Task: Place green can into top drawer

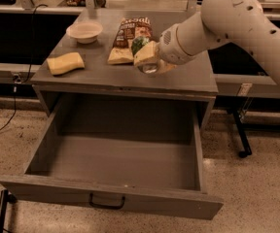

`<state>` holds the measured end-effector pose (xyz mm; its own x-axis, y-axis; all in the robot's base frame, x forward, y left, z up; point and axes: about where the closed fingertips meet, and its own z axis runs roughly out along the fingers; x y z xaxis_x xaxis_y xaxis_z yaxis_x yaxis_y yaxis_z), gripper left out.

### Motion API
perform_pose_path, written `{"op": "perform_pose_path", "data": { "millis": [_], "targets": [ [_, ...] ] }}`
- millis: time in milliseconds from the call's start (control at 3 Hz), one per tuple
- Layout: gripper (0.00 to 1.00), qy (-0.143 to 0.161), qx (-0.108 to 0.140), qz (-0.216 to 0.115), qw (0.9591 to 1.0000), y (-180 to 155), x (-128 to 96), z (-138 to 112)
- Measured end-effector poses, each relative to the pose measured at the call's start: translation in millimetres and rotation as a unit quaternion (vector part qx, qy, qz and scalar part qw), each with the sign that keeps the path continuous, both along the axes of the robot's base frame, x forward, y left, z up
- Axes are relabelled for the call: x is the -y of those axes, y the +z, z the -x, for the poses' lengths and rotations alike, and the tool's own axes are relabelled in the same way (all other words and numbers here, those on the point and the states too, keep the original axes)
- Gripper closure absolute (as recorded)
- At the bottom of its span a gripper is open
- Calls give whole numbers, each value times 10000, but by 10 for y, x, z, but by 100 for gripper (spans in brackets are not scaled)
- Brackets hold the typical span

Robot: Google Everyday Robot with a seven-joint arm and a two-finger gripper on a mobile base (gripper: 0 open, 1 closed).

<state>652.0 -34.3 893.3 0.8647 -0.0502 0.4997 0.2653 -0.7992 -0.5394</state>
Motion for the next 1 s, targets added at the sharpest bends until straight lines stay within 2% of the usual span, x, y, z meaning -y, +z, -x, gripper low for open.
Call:
{"op": "perform_pose_path", "data": {
  "millis": [333,667,1000],
  "targets": [
    [100,289,-39,-179,9994,-67,-91,6],
    [100,927,-21,-529,9943,-135,-211,243],
    [100,1779,171,-510,9826,-131,-267,616]
  ]
}}
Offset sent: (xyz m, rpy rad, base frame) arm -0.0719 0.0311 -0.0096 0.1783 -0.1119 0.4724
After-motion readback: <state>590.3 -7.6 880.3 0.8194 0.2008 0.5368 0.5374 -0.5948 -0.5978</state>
